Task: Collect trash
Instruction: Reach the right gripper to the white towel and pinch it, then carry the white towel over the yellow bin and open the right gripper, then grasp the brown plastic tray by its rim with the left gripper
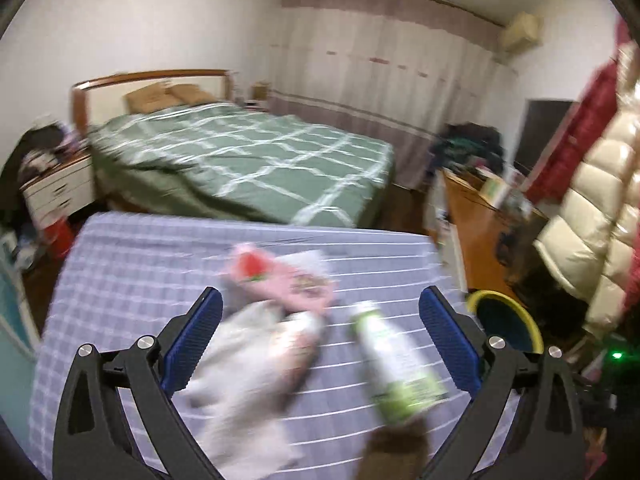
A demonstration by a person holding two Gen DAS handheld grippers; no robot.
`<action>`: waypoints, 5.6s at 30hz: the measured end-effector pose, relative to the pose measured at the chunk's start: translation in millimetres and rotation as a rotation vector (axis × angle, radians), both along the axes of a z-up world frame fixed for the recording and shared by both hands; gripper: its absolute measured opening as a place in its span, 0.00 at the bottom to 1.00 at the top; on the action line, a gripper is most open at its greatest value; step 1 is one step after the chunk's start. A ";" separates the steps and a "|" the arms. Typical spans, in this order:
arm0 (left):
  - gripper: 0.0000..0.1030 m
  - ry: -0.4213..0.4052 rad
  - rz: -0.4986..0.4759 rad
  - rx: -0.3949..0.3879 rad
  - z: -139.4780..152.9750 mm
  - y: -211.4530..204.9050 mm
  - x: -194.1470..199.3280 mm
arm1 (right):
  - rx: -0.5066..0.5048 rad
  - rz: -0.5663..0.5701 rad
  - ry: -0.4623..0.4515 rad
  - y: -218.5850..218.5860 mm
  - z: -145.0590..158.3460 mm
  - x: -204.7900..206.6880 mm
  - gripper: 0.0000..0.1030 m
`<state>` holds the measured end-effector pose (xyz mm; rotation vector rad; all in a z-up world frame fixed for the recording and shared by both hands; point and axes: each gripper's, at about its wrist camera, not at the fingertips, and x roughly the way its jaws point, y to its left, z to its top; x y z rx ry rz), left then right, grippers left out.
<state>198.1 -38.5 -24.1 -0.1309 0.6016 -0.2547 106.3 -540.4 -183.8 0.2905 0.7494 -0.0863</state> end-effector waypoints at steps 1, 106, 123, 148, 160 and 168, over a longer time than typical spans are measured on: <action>0.94 0.005 0.026 -0.002 -4.4 13.0 0.8 | -0.008 0.011 -0.001 5.8 2.2 2.1 0.48; 0.95 -0.016 0.381 0.161 -69.8 151.8 -3.4 | -0.094 -0.152 0.242 -78.3 -21.7 126.9 0.20; 0.95 -0.002 0.246 0.177 -66.1 111.5 -6.6 | -0.132 -0.166 0.138 -56.4 2.1 86.9 0.45; 0.95 0.259 -0.404 0.235 -109.6 -104.9 -56.0 | -0.020 -0.065 0.056 -30.8 -2.9 18.2 0.50; 0.77 0.306 -0.412 0.301 -128.3 -115.0 -43.4 | 0.009 -0.046 0.076 -30.7 -14.3 24.4 0.50; 0.67 0.317 -0.426 0.319 -125.5 -118.6 -44.5 | 0.019 -0.041 0.069 -29.9 -14.3 22.5 0.50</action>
